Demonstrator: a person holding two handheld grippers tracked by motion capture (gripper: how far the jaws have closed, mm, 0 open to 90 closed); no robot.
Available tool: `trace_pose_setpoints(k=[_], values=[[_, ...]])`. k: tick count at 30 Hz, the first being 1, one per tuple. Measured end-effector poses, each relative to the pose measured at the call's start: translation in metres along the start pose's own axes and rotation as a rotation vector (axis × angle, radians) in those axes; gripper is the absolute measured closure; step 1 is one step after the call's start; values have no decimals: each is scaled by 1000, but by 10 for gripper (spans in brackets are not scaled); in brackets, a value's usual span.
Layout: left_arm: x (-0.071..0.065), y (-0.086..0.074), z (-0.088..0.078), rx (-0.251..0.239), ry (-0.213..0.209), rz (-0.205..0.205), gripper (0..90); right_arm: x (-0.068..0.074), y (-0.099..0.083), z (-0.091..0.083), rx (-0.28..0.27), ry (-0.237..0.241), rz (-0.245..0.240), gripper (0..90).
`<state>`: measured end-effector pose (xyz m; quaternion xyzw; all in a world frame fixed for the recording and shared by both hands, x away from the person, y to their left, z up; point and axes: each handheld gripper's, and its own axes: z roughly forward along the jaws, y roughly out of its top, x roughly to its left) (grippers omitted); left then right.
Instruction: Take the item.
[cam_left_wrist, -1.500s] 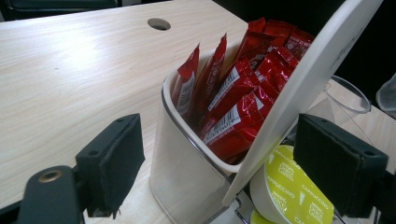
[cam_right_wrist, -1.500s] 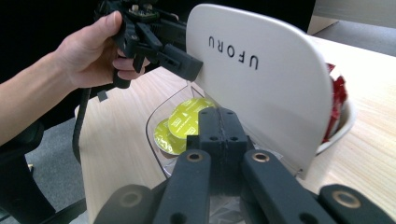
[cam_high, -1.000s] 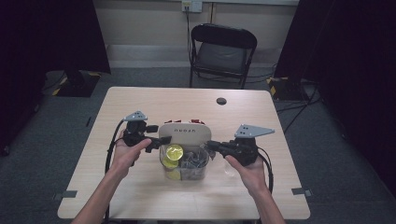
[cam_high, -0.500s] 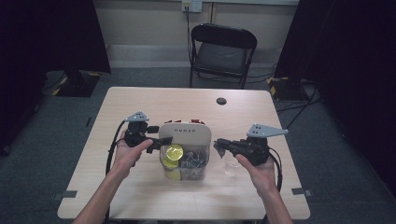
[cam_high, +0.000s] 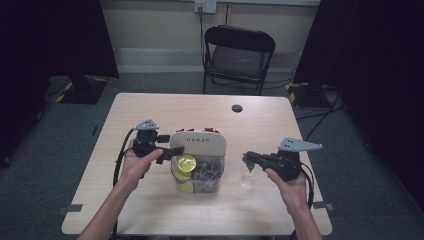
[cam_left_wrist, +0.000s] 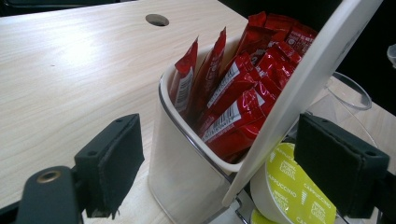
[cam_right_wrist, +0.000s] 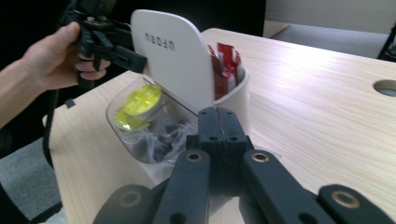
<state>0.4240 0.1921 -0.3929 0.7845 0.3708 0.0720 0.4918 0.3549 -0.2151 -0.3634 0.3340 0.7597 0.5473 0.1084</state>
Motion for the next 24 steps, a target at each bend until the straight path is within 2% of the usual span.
trace_pose_setpoints(k=[5, 11, 24], values=[[0, 0, -1, -3, -2, 0, 156, -9, -8, -1, 11, -30, 20, 900], [1, 0, -2, -9, -2, -2, 157, -16, -16, 4, 32, -45, 33, 900], [1, 0, -3, -7, 0, -3, 157, -24, -28, 12, 62, -49, 51, 900]])
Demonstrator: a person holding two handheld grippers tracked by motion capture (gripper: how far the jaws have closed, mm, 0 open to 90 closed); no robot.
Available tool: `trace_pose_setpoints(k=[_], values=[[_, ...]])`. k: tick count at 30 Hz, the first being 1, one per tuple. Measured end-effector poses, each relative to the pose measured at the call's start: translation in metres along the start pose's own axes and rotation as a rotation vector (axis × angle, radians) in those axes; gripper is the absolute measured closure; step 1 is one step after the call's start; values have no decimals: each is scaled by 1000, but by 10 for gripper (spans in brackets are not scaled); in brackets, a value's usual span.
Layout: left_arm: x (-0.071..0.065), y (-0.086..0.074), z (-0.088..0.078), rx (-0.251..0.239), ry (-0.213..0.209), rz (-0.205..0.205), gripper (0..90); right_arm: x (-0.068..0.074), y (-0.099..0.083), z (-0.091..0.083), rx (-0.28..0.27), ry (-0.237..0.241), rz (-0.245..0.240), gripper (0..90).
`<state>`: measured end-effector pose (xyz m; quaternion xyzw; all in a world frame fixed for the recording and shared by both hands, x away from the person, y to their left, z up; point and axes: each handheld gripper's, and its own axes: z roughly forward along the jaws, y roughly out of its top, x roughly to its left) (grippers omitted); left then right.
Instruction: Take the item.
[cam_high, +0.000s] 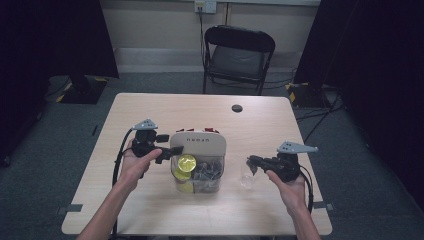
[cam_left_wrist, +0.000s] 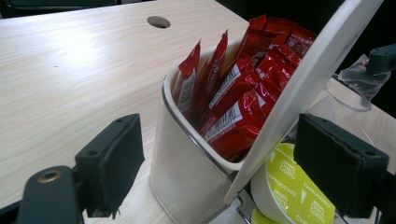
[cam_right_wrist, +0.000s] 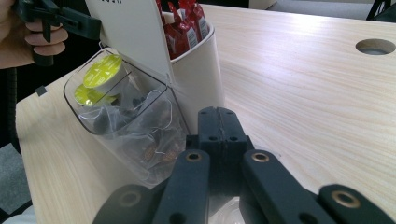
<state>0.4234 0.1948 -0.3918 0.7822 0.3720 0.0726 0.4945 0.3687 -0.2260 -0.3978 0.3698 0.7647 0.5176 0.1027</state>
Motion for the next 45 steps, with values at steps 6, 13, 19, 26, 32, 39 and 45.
trace_pose_setpoints(k=[6, 13, 19, 26, 32, 39, 45], values=[[0, 0, 0, -1, -2, -1, 157, -2, -3, 2, 14, -1, -5, 900], [0, 0, 0, 1, -1, 2, 156, -2, -4, 5, 29, 3, -4, 900], [0, 0, 0, 0, -3, 2, 157, -5, -7, 5, 37, 5, 11, 879], [-1, 0, 2, 6, 1, 8, 157, -6, -8, 4, 35, -2, 21, 792], [-1, 0, 1, 7, 3, 9, 158, -6, -8, 4, 31, -8, 29, 730], [-2, -1, 1, 4, 4, 6, 162, -7, -8, 0, 23, -17, 30, 717], [0, -1, -1, -2, 2, 3, 161, -7, -10, -8, 14, -36, 22, 713]])
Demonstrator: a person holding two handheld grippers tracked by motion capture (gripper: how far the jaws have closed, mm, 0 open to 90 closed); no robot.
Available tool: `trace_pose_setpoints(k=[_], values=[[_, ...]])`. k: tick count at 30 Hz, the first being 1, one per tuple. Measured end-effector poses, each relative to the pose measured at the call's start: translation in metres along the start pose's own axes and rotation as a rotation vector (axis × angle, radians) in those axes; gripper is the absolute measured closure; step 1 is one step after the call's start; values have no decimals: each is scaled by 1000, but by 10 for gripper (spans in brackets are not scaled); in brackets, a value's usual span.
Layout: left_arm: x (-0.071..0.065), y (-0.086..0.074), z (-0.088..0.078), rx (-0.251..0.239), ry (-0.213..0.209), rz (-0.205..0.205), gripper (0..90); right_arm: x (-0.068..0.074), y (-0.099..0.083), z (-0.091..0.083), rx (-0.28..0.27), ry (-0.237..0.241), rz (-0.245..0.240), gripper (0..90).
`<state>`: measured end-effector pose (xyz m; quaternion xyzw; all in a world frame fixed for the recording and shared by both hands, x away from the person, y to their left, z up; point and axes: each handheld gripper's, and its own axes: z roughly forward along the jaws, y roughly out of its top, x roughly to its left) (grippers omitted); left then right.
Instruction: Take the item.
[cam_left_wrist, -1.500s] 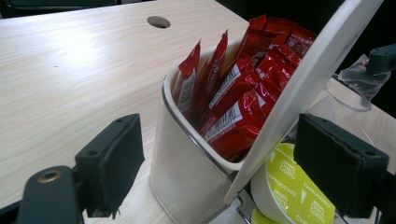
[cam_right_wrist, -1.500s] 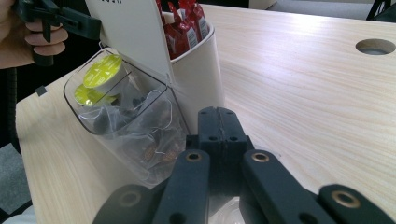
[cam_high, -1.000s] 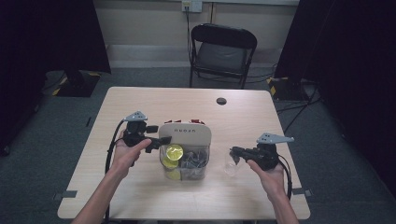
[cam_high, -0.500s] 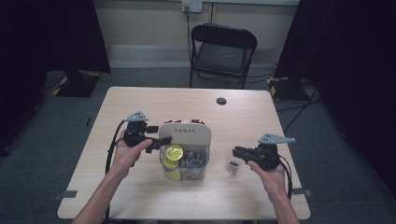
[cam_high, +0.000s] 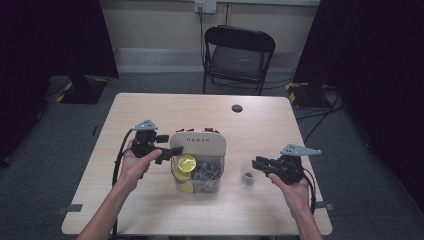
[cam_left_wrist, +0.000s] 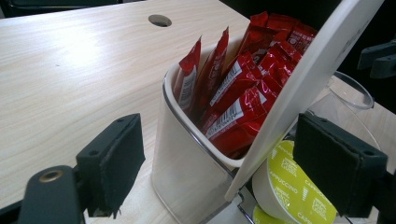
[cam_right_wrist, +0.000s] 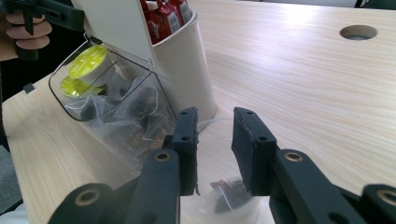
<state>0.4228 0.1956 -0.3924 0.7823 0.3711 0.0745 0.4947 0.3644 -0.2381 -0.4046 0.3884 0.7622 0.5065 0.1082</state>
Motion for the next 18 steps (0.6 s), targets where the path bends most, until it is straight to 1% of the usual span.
trace_pose_setpoints(k=[2, 4, 6, 9, 11, 13, 15, 17, 18], values=[[0, 0, -1, -2, 2, -4, 162, -1, -2, -4, -2, -4, 3, 753], [1, 0, -2, 3, 5, 6, 163, -3, -4, -9, -6, -13, 2, 756], [1, 1, -3, 5, 12, 11, 165, -5, -7, -13, -5, -26, 9, 745], [1, 1, -4, -2, 9, 2, 165, -8, -13, -18, -2, -46, 19, 731], [2, 1, -4, -2, 4, 5, 165, -10, -17, -22, 2, -61, 24, 716], [2, 1, -5, 2, 10, 6, 165, -13, -23, -27, 10, -76, 30, 709], [3, 1, -6, -2, 9, 4, 165, -15, -28, -30, 29, -94, 23, 686], [4, 2, -8, -10, 4, -3, 166, -18, -33, -33, 49, -114, 23, 672], [4, 2, -8, -12, 0, -3, 165, -19, -36, -35, 49, -122, 29, 669]])
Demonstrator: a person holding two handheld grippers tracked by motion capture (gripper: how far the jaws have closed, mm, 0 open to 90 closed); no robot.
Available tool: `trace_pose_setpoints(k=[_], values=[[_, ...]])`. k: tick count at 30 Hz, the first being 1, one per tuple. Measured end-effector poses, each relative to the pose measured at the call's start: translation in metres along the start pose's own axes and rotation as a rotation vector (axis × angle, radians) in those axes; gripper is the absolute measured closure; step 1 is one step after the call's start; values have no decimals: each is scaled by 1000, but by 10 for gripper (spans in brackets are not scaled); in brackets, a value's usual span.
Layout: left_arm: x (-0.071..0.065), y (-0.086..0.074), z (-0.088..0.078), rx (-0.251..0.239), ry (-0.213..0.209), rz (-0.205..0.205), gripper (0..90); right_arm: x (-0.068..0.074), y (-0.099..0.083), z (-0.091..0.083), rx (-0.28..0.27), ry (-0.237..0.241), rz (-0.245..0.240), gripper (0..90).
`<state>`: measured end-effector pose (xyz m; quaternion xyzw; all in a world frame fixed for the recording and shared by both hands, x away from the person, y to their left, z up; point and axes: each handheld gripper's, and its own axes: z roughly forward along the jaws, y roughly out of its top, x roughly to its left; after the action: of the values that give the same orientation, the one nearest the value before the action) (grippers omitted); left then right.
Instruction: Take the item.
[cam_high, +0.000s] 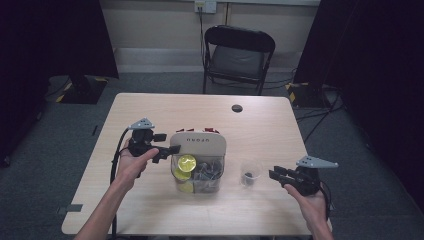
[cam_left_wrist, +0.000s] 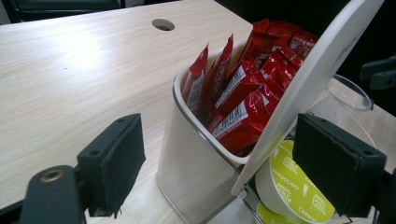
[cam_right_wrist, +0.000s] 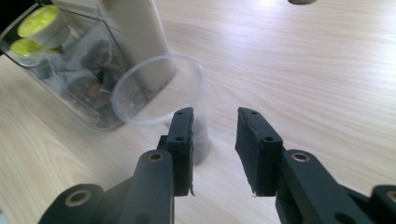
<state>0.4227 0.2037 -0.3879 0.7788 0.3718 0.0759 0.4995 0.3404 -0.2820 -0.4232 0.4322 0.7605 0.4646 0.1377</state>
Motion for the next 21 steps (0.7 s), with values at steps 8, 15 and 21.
trace_pose_setpoints(k=[8, 15, 21], values=[[1, 0, -3, -10, 2, -6, 168, -12, -18, 1, 14, -61, 23, 569], [2, 0, -6, -13, 6, -10, 169, -20, -33, 12, 76, -118, 35, 453], [5, 1, -7, -13, -7, 2, 164, -21, -45, 26, 145, -190, 30, 334]])
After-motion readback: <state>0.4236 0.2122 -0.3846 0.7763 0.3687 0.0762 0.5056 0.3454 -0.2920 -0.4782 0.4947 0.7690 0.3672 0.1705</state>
